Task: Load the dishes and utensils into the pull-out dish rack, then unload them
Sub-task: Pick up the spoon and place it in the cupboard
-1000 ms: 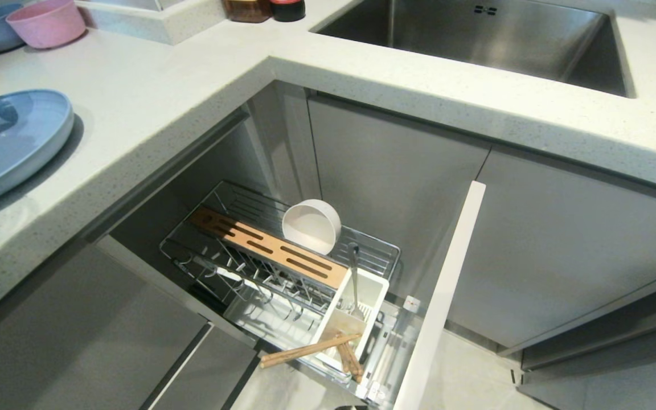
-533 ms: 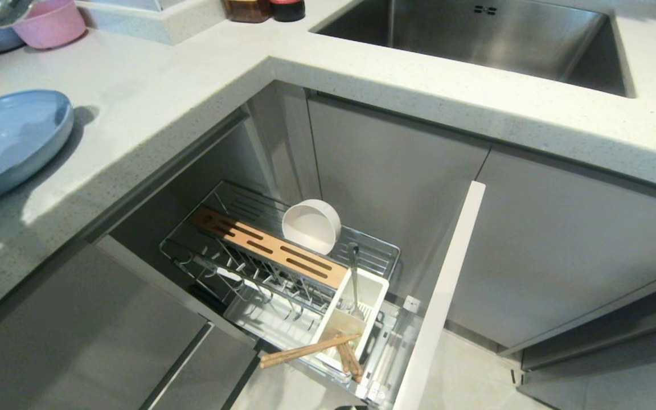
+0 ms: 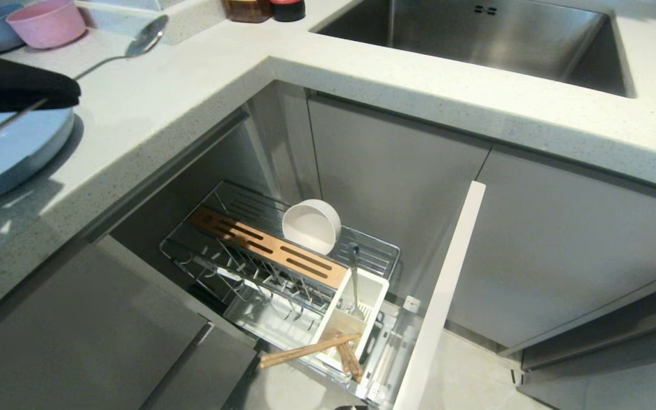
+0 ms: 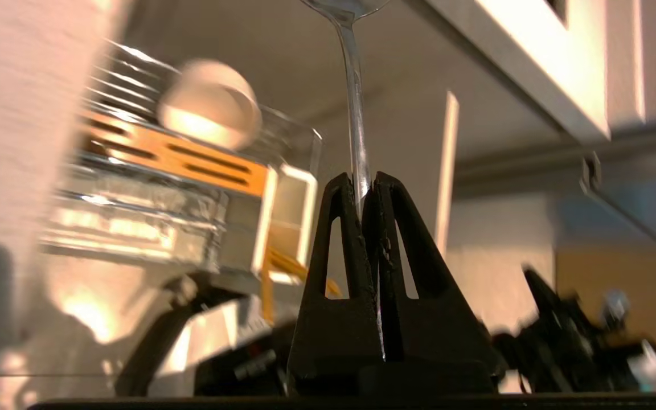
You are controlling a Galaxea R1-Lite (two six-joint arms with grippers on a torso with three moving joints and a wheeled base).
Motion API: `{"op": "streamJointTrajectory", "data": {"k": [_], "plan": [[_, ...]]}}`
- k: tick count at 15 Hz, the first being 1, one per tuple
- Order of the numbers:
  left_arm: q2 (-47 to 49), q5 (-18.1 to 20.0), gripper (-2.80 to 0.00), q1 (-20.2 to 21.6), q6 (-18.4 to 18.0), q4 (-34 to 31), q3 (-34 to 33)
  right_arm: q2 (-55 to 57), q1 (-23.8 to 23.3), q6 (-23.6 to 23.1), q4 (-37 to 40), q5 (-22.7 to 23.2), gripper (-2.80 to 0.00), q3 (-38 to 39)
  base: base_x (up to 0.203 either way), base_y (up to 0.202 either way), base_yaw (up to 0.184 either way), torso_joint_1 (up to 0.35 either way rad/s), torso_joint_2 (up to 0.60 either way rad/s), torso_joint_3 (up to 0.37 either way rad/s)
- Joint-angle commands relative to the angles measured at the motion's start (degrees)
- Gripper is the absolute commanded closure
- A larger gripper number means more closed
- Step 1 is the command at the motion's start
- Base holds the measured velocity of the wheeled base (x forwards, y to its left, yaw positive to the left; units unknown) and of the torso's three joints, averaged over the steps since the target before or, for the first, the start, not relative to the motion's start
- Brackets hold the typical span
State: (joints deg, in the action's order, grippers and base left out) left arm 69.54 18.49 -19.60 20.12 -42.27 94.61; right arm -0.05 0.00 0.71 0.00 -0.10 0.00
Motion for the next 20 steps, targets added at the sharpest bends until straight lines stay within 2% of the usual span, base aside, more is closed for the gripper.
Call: {"op": "streamJointTrajectory", "data": {"k": [1, 4, 7, 11, 12, 17, 20], "plan": [[-0.2, 0.1, 0.0, -4.8, 0.0, -0.2, -2.0, 0.0, 0.0, 0.0, 0.0, 0.0, 0.0, 0.1, 0.0, 0.0, 0.0, 0.0, 0.0, 0.0], [1.9, 0.1, 0.0, -11.3, -0.1, -0.3, -4.6, 0.0, 0.0, 0.0, 0.0, 0.0, 0.0, 0.1, 0.0, 0.0, 0.0, 0.0, 0.0, 0.0], [7.7, 0.0, 0.0, -12.3, -1.8, -2.3, -3.9, 0.0, 0.0, 0.0, 0.0, 0.0, 0.0, 0.1, 0.0, 0.0, 0.0, 0.0, 0.0, 0.0], [17.4, -0.6, 0.0, -12.7, -3.8, -9.1, 3.2, 0.0, 0.0, 0.0, 0.0, 0.0, 0.0, 0.1, 0.0, 0.0, 0.0, 0.0, 0.0, 0.0], [19.6, -1.6, 0.0, -13.5, -4.3, -10.7, 5.6, 0.0, 0.0, 0.0, 0.0, 0.0, 0.0, 0.0, 0.0, 0.0, 0.0, 0.0, 0.0, 0.0], [30.1, -12.5, 0.0, -18.4, -4.8, -21.2, 15.1, 0.0, 0.0, 0.0, 0.0, 0.0, 0.0, 0.1, 0.0, 0.0, 0.0, 0.0, 0.0, 0.0], [33.0, -14.3, 0.0, -19.7, -4.9, -22.1, 15.3, 0.0, 0.0, 0.0, 0.0, 0.0, 0.0, 0.1, 0.0, 0.0, 0.0, 0.0, 0.0, 0.0]]}}
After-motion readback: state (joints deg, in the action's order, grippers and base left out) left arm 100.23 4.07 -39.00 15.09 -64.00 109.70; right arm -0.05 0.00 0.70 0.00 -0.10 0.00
